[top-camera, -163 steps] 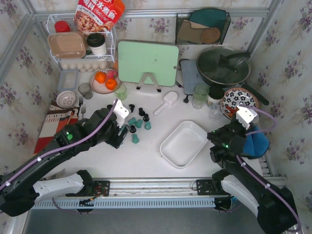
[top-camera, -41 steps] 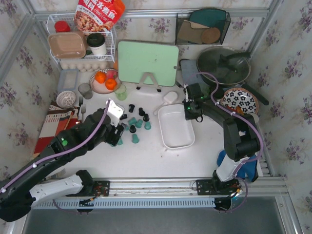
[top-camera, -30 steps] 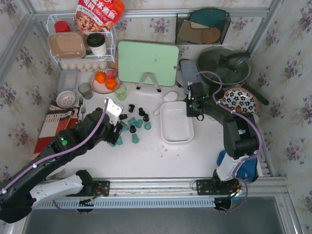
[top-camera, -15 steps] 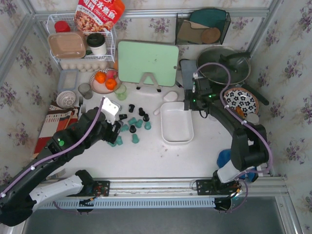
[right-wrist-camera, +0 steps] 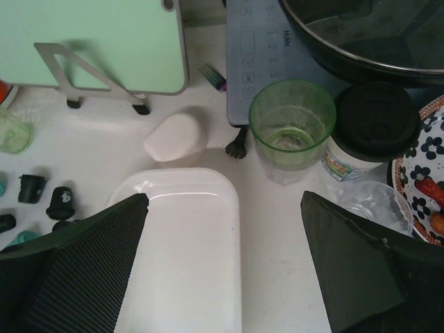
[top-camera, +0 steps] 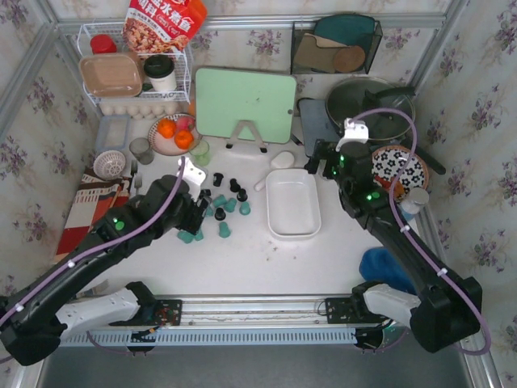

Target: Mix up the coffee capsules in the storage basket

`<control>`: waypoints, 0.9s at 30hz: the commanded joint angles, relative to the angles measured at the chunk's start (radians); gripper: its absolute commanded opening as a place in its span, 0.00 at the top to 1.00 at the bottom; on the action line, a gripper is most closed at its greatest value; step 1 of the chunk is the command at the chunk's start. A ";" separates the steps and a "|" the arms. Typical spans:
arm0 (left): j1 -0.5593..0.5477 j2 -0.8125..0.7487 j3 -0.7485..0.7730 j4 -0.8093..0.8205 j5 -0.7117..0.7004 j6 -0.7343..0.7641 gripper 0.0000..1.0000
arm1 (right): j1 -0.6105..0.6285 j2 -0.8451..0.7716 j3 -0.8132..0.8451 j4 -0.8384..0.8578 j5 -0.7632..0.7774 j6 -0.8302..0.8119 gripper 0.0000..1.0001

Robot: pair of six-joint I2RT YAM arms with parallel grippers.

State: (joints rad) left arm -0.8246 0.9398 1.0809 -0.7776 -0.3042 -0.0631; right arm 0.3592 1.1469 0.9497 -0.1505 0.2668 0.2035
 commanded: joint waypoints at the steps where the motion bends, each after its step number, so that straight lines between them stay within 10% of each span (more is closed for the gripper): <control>1: 0.001 0.064 0.021 -0.030 -0.041 -0.124 0.25 | 0.002 -0.060 -0.111 0.236 0.080 0.035 0.00; 27: -0.049 0.262 -0.214 0.118 -0.217 -0.569 0.33 | 0.116 -0.096 -0.285 0.354 0.038 0.074 0.16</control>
State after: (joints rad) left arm -0.8764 1.1961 0.8989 -0.7036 -0.4686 -0.5739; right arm 0.4702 1.0397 0.6865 0.1268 0.3138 0.2745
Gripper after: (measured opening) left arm 0.673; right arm 0.855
